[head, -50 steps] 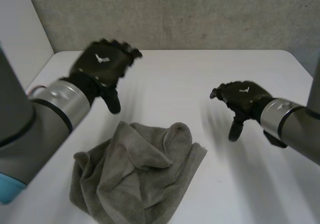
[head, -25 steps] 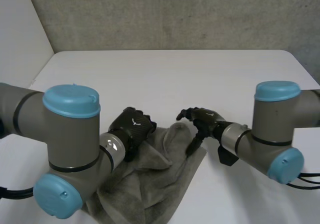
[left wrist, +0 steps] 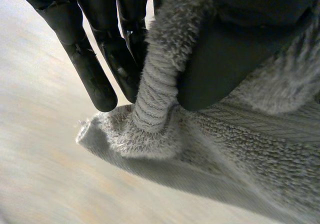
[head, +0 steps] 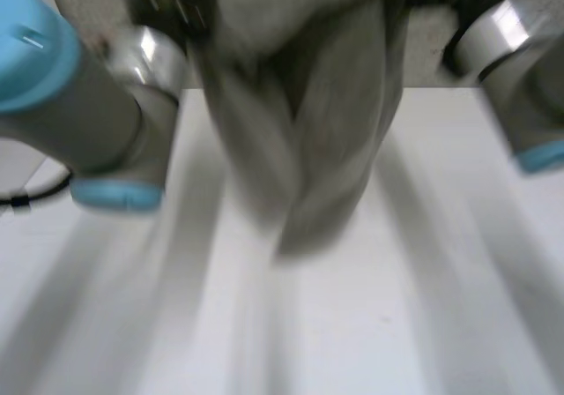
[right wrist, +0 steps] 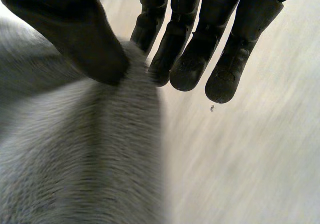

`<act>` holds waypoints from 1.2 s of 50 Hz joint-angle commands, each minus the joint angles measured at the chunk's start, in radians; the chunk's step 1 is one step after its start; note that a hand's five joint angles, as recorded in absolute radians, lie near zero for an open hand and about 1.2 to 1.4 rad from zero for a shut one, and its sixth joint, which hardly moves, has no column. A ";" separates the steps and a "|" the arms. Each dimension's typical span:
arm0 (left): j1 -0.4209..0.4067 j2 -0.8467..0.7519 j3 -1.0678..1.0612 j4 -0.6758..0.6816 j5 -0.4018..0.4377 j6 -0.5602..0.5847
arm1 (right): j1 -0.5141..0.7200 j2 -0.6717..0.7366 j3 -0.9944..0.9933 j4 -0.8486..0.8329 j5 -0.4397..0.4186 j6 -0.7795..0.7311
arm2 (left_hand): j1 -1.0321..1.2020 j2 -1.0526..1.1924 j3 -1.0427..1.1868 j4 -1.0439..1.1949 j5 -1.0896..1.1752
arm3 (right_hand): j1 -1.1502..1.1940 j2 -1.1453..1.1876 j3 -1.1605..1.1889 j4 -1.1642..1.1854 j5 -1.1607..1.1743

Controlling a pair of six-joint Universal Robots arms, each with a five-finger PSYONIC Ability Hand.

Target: Fold the towel.

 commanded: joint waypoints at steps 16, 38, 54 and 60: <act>0.036 -0.027 -0.409 0.283 0.045 -0.003 | -0.045 -0.059 0.349 0.009 -0.202 -0.275 | 0.271 0.182 0.183 0.182 0.233 | 0.065 0.083 0.071 0.068 0.086; 0.099 -0.109 -0.612 0.168 0.077 0.005 | 0.009 0.205 0.465 0.163 -0.171 -0.477 | 0.271 0.182 0.183 0.182 0.233 | 0.065 0.083 0.071 0.068 0.086; 0.139 -0.017 -0.646 0.154 0.071 -0.011 | -0.043 0.144 0.521 0.127 -0.110 -0.477 | 0.271 0.182 0.183 0.182 0.233 | -0.471 -0.453 -0.464 -0.468 -0.450; 0.142 0.009 -0.649 0.154 0.070 -0.012 | -0.088 0.152 0.517 0.131 -0.111 -0.466 | 0.271 0.182 0.183 0.182 0.233 | -0.530 -0.512 -0.523 -0.527 -0.509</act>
